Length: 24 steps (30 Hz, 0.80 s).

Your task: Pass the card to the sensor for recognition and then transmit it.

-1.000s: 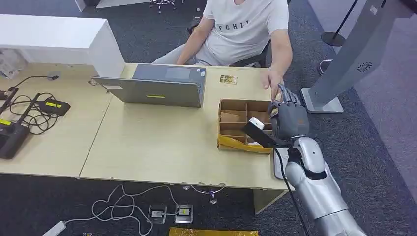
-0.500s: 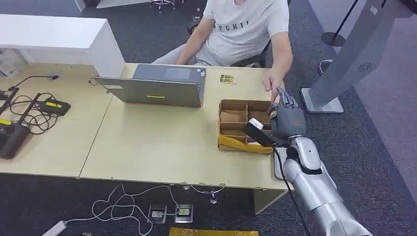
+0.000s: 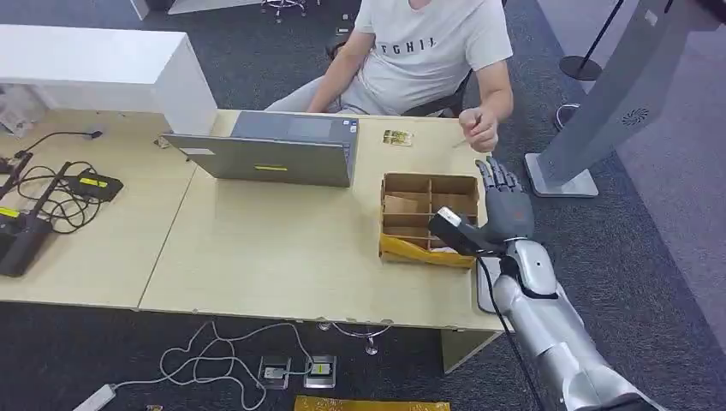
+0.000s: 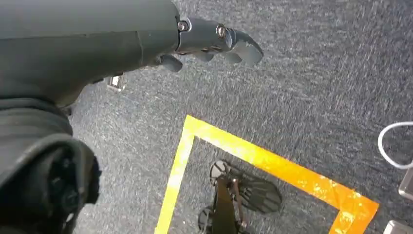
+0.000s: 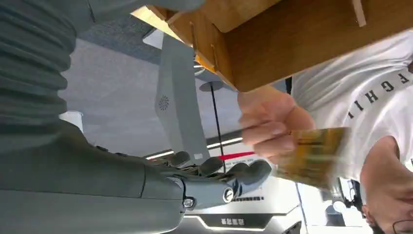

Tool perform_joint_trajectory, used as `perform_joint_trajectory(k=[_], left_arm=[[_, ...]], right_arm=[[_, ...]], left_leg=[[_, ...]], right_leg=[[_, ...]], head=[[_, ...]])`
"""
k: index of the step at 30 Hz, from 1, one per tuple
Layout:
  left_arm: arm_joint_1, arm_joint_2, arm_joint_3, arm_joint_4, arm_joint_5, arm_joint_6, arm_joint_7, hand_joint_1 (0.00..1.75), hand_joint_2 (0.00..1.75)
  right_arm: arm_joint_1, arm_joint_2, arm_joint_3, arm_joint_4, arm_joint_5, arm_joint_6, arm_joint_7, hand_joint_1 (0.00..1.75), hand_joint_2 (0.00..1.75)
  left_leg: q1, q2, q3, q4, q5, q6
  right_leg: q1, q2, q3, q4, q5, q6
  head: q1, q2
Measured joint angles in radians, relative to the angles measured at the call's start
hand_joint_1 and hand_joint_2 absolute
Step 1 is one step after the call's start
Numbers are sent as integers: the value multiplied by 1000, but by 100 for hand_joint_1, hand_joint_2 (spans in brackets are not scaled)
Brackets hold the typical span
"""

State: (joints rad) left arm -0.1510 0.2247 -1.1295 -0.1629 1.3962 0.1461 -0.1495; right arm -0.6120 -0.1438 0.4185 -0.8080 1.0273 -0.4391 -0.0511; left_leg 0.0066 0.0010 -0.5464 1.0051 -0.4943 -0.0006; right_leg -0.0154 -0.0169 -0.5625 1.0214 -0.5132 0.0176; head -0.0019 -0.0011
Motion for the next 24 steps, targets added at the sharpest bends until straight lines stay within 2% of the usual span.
perform_joint_trajectory(k=[4,10,20,24], left_arm=[[0,0,0,0,3,2,0,0,0],[0,0,0,0,11,5,0,0,0],[4,1,0,0,15,13,10,0,0],[4,1,0,0,15,14,10,0,0]], right_arm=[[-2,-1,0,16,-8,-10,-3,0,175],[-19,-10,-1,30,-50,-65,-28,0,175],[-72,-165,-56,-71,-67,26,-15,0,175],[-76,-198,-68,-112,-68,35,-12,0,175]], left_leg=[[0,0,0,0,0,0],[0,0,0,0,0,0],[-1,0,0,1,0,0],[-1,0,0,1,0,0]], right_leg=[[0,0,0,0,0,0],[0,0,0,0,0,0],[-1,1,0,0,0,0],[-1,1,0,0,0,0]], head=[[0,0],[0,0],[0,0],[0,0]])
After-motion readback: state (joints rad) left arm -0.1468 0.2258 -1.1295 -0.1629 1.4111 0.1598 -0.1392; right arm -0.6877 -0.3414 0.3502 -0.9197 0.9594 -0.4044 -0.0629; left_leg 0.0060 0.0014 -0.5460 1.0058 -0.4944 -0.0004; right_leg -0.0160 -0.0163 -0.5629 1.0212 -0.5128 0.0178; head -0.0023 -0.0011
